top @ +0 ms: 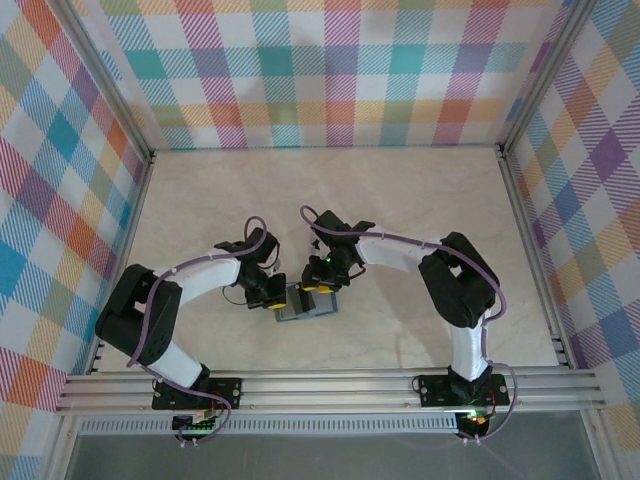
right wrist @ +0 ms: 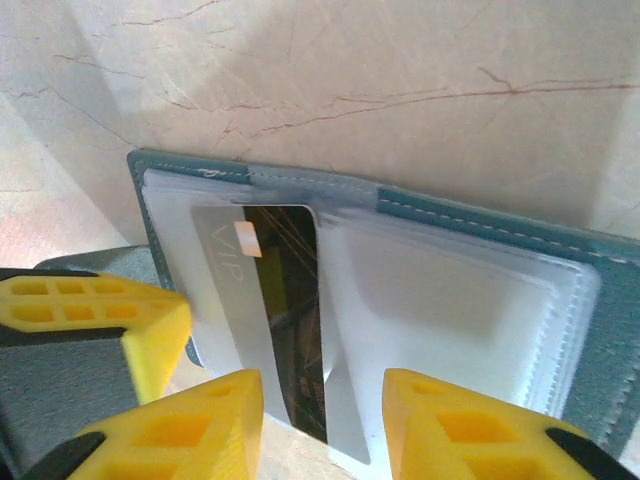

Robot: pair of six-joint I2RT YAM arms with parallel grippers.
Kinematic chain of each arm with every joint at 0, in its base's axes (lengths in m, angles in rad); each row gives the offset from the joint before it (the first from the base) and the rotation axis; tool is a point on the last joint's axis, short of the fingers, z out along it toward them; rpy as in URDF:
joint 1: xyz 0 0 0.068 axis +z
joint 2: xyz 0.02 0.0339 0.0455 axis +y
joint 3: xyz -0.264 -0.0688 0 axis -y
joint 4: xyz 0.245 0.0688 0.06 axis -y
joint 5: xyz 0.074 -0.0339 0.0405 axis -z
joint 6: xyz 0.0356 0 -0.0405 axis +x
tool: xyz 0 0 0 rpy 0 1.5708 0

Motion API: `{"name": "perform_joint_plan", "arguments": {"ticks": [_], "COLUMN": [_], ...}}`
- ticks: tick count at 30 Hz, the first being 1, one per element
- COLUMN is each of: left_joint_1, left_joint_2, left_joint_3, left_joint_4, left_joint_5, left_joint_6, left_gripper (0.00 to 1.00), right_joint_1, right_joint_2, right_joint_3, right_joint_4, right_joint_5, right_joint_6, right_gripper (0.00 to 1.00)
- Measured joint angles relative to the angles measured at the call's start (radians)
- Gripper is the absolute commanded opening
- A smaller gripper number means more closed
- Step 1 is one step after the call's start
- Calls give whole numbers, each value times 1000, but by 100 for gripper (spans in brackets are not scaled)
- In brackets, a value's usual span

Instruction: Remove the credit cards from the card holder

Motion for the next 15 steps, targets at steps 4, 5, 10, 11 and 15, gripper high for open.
{"name": "perform_joint_plan", "arguments": {"ticks": [4, 5, 10, 11, 15], "left_joint_1": [0, 0, 0, 0, 0], "left_joint_2": [-15, -17, -14, -10, 30], "left_joint_3": [57, 69, 91, 91, 84], "left_joint_4": [-49, -49, -42, -38, 5], "left_joint_5": [-27, -30, -14, -7, 30], "left_joint_6": [0, 0, -1, -1, -5], "left_gripper": [4, 4, 4, 4, 4], "right_joint_1": [-4, -3, -3, -3, -3], "right_joint_2": [0, 0, 0, 0, 0], "right_joint_3": [-2, -2, -8, -11, -33], "right_joint_4": [9, 12, 32, 38, 71], "right_joint_5": [-9, -10, -26, -29, -45], "right_joint_6": [0, 0, 2, 2, 24], "right_gripper": [37, 36, 32, 31, 26]}}
